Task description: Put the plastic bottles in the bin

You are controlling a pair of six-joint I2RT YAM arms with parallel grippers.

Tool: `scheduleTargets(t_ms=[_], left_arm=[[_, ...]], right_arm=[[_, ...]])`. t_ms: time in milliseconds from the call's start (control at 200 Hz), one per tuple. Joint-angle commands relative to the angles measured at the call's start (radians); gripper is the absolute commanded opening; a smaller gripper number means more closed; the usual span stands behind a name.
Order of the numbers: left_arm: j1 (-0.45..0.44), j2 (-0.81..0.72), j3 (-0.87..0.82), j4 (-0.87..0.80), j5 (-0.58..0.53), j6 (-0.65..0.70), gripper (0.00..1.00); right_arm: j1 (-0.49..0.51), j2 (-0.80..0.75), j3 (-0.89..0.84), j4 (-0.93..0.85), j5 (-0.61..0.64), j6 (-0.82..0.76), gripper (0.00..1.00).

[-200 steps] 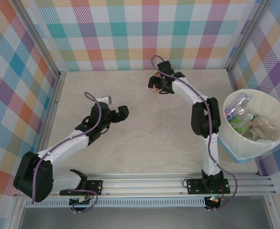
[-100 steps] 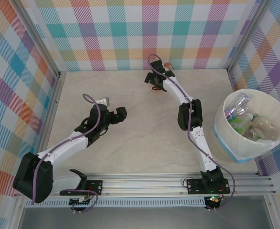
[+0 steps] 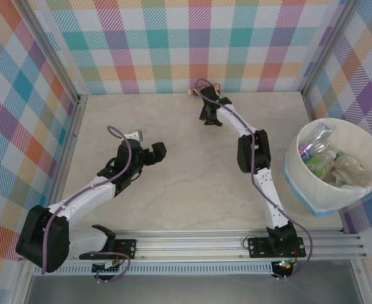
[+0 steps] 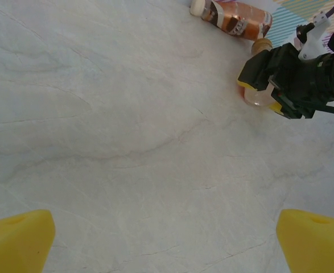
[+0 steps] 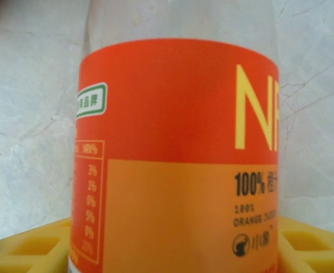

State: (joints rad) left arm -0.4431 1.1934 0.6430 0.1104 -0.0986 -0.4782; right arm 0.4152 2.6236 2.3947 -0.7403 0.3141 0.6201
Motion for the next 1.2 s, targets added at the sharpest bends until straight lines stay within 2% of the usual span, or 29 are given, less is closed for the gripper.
scheduleTargets(t_ms=[0, 260, 380, 465, 545, 655, 770, 855, 930, 1195], left_arm=[[0.014, -0.030, -0.017, 0.028, -0.007, 0.011, 1.00], [0.015, -0.031, -0.019, 0.031, 0.020, 0.007, 1.00], [0.015, -0.025, -0.019, 0.034, 0.026, -0.004, 1.00], [0.017, -0.018, -0.020, 0.042, 0.030, -0.015, 1.00], [0.018, -0.009, -0.021, 0.052, 0.033, -0.031, 1.00], [0.019, -0.001, -0.019, 0.063, 0.035, -0.051, 1.00], [0.020, 0.006, -0.016, 0.071, 0.035, -0.060, 1.00], [0.020, 0.007, -0.011, 0.074, 0.034, -0.063, 1.00], [0.021, 0.009, -0.009, 0.077, 0.029, -0.070, 1.00], [0.021, 0.019, 0.000, 0.080, 0.023, -0.083, 1.00]], right_arm=[[0.012, -0.197, -0.133, 0.117, -0.004, -0.096, 0.55], [0.022, -0.739, -0.670, 0.333, -0.121, -0.241, 0.52], [0.021, -1.023, -0.828, 0.298, -0.103, -0.322, 0.51], [0.008, -1.193, -0.860, 0.181, -0.011, -0.379, 0.52], [-0.059, -1.333, -0.888, 0.052, 0.040, -0.380, 0.52], [-0.261, -1.514, -0.949, -0.091, -0.021, -0.349, 0.53], [-0.493, -1.597, -0.976, -0.218, -0.091, -0.371, 0.55], [-0.582, -1.599, -0.975, -0.281, -0.090, -0.384, 0.57], [-0.610, -1.596, -0.983, -0.305, -0.041, -0.363, 0.58], [-0.610, -1.665, -1.061, -0.357, 0.189, -0.255, 0.68]])
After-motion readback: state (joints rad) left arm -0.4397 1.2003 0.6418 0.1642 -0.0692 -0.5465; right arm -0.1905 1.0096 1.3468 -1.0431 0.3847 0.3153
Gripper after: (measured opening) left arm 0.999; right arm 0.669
